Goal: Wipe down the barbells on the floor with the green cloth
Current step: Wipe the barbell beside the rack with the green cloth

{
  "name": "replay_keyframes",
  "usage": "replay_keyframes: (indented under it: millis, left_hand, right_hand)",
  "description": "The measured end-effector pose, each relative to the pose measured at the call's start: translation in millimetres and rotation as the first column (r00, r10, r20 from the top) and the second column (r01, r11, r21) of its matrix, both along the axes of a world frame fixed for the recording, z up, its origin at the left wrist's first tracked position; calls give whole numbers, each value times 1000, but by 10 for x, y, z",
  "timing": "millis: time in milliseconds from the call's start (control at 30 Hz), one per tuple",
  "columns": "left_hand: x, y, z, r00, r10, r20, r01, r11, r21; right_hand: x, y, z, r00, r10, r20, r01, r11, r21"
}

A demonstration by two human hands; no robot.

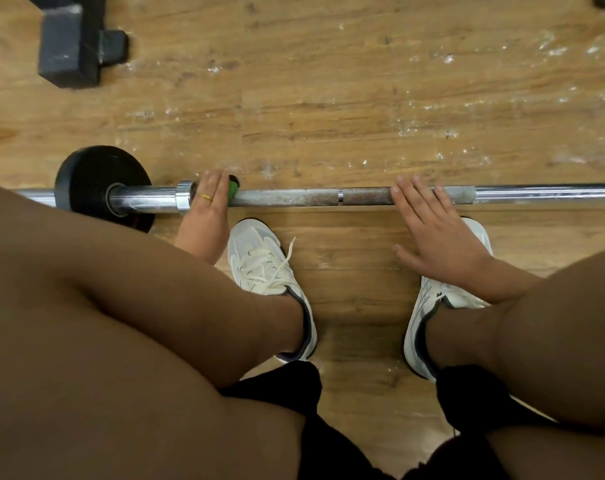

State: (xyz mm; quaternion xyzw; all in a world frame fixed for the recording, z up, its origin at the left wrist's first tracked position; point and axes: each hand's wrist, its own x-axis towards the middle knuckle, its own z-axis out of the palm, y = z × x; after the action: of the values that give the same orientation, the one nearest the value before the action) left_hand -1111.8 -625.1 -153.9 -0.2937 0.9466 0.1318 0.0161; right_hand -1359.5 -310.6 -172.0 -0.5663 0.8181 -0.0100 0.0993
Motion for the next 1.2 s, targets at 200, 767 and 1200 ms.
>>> replay_keyframes:
  millis: [200,767,1200]
  left_hand:
    - [-112,269,-22,1000,21,-9,-21,1000,14]
    - [-424,168,76,996,91,-12,-91,995,34]
    - [-719,256,44,998,-29,47,27,999,25]
  right_hand:
    - [20,15,8,1000,-5,5,5,1000,14]
    - [-139,-127,61,999,3,32,-6,998,66]
    - [-346,-313,140,999,-8,53,2,992,126]
